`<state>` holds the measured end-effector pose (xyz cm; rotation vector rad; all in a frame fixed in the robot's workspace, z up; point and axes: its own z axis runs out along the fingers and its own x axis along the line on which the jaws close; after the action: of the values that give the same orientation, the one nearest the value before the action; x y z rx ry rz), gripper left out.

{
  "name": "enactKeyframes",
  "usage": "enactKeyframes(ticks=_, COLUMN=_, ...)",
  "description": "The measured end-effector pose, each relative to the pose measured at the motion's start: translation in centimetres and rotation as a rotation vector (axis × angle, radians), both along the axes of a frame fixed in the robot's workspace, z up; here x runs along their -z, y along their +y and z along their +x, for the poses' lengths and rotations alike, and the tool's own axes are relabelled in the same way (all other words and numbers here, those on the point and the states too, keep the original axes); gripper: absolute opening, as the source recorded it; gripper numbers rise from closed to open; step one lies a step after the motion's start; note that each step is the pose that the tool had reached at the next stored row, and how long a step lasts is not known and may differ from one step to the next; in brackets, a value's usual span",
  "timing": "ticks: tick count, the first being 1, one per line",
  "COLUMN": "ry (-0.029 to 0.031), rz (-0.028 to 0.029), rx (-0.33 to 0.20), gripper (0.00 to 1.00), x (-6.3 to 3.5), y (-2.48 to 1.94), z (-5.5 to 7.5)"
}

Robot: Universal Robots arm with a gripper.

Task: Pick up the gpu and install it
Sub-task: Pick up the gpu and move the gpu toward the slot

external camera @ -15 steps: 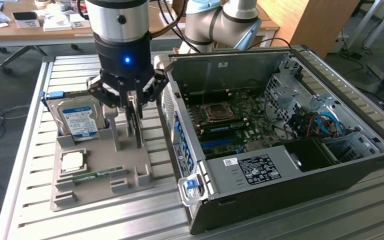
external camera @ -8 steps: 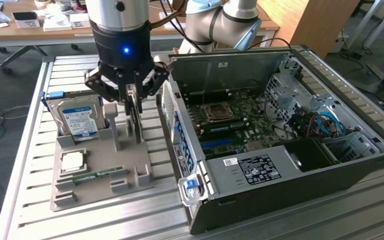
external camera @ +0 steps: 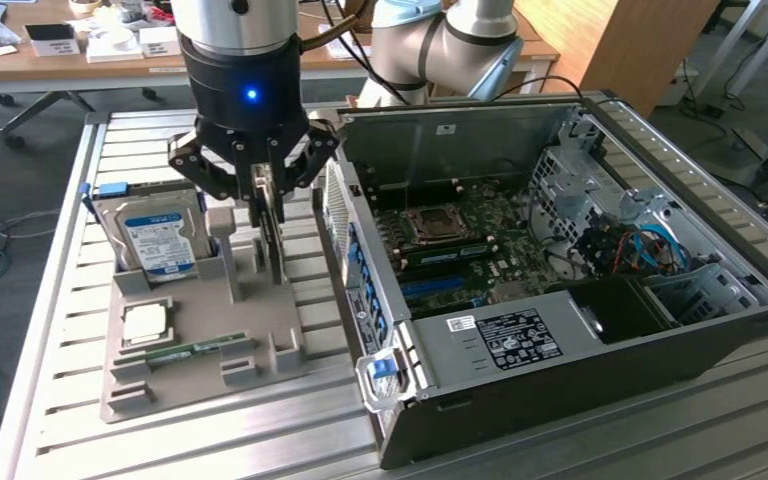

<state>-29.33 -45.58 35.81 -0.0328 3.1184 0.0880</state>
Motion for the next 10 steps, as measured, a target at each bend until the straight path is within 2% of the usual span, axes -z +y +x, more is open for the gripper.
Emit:
enactKeyframes(ticks=4, ry=0.0001, rz=0.0002, rx=0.000, gripper=0.27, x=-0.46, y=0.00, z=0.0)
enactKeyframes(ticks=10, ry=0.0000, rz=0.0010, rx=0.000, gripper=0.27, x=-2.33, y=0.00, z=0.0)
